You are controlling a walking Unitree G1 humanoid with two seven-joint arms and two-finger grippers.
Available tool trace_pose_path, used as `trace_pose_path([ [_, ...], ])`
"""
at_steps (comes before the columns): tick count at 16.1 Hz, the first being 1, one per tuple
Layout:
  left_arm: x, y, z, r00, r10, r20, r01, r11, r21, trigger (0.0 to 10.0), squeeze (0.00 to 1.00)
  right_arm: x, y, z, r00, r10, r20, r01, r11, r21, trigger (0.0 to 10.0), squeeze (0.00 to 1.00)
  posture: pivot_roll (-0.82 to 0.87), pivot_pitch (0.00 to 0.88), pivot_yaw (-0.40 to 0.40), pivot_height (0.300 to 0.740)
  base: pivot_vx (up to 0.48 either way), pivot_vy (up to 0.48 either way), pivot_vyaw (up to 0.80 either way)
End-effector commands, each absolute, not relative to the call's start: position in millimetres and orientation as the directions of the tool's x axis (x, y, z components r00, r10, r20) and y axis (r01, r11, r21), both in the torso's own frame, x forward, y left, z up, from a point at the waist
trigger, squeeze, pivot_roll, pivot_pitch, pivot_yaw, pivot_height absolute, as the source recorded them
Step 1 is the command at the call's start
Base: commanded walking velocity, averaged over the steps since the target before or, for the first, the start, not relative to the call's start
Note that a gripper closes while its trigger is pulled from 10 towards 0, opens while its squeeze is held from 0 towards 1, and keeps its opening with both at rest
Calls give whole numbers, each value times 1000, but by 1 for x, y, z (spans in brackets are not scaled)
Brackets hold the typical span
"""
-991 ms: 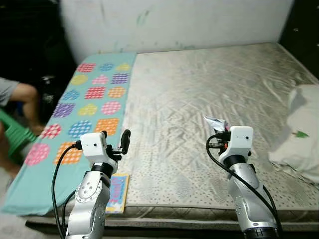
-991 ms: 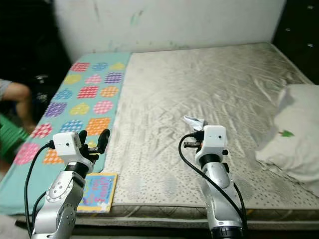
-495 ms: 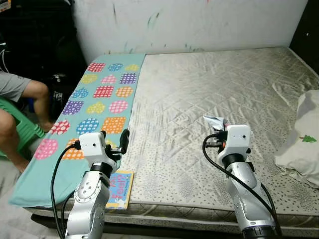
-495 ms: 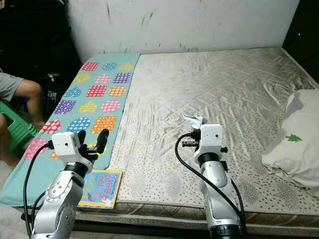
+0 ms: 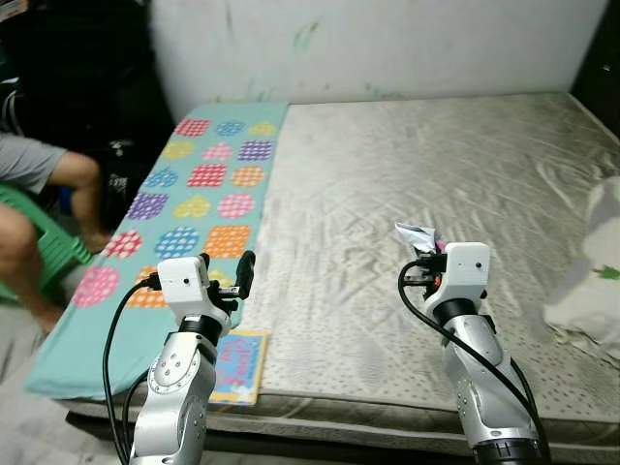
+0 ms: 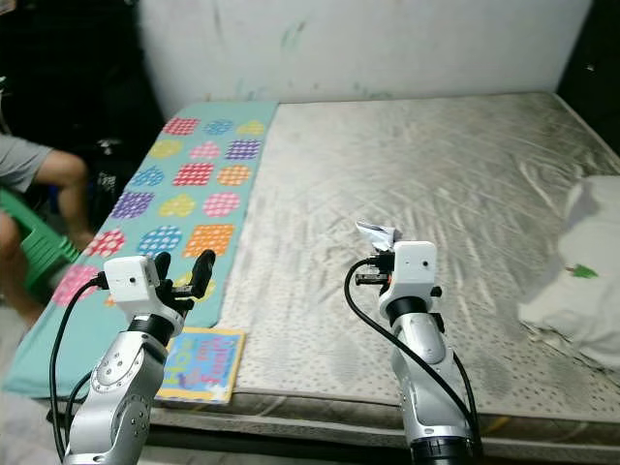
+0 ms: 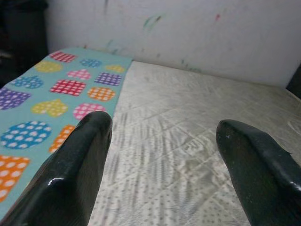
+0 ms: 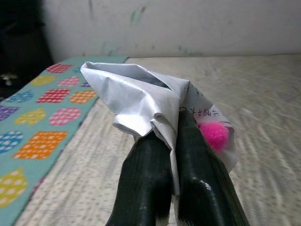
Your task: Clean up the room
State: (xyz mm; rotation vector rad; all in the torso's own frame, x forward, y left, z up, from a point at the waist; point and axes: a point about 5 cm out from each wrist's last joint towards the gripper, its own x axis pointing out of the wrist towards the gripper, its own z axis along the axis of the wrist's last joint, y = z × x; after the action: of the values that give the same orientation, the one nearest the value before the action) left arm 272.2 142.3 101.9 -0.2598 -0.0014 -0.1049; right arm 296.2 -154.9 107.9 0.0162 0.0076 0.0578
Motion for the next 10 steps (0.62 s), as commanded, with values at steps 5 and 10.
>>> trace_pose_path([
  [5,272,147,104,995,-91,27,95,964,-248,10000,0,296,-146,111,996,92,0,-92,995,30,10000,0,-189,0,106,740,0,391,0],
  [10,273,146,104,995,-96,27,100,963,-251,10000,0,297,-146,112,995,103,4,-103,994,23,10000,0,-194,0,108,740,0,411,0],
])
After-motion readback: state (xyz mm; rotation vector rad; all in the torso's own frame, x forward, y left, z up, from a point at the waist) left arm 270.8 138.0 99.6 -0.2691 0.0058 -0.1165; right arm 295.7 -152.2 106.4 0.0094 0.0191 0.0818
